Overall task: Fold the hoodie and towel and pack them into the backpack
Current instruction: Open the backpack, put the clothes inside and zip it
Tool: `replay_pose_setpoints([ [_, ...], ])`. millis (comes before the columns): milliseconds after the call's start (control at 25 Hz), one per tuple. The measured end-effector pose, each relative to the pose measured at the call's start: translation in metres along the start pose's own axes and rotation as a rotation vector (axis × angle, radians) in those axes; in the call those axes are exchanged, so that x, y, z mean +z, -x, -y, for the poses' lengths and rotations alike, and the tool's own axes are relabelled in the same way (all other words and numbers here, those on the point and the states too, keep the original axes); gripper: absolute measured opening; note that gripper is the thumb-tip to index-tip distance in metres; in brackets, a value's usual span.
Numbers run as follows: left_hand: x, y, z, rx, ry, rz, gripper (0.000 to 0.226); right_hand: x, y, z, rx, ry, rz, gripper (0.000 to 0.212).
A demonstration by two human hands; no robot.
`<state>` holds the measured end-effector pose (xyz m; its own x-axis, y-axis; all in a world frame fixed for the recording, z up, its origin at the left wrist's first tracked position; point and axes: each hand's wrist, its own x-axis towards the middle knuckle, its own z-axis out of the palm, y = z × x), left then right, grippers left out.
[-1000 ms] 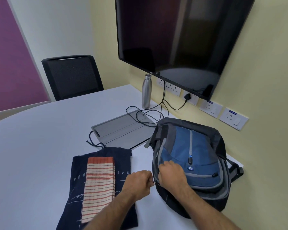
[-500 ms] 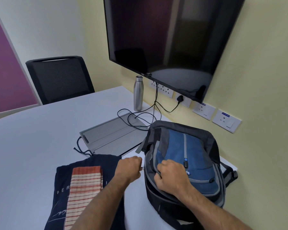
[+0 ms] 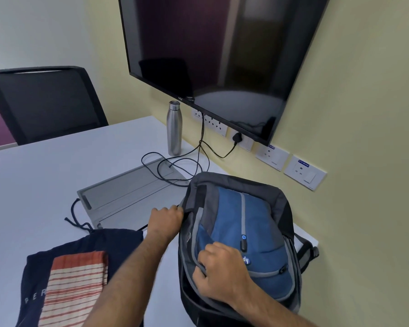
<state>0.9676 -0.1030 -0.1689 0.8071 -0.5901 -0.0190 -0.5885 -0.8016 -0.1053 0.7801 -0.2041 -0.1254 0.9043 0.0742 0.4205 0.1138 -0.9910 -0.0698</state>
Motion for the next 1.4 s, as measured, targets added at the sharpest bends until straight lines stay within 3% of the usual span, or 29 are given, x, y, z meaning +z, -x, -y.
replay_pose_setpoints([
  [200, 0.013, 0.001, -0.004, 0.004, 0.054, 0.035, 0.027, 0.007, 0.002, 0.000, 0.003, -0.008, 0.031, 0.027],
  [480, 0.008, 0.038, 0.033, 0.016, 0.222, -0.061, 0.031, 0.009, -0.001, 0.014, 0.024, 0.039, 0.119, 0.034],
  [720, 0.005, 0.110, 0.097, -0.203, 0.495, -0.243, 0.034, 0.023, -0.026, 0.064, 0.121, -0.070, 0.117, 0.033],
  [840, 0.016, 0.163, 0.132, -0.367, 0.509, -0.247, 0.039, 0.045, -0.031, 0.102, 0.279, -0.274, 0.285, 0.044],
  [1040, 0.045, 0.242, 0.146, -0.392, 0.353, -0.107, 0.062, 0.090, -0.026, 0.150, 0.248, -0.423, 0.536, 0.069],
  [1240, 0.057, 0.265, 0.119, -0.332, 0.266, 0.117, 0.116, 0.105, -0.069, 0.165, 0.110, -0.417, 0.544, 0.080],
  [1400, 0.064, 0.264, 0.119, -0.327, 0.272, 0.277, 0.135, 0.130, -0.114, 0.168, 0.068, -0.249, 0.668, 0.113],
])
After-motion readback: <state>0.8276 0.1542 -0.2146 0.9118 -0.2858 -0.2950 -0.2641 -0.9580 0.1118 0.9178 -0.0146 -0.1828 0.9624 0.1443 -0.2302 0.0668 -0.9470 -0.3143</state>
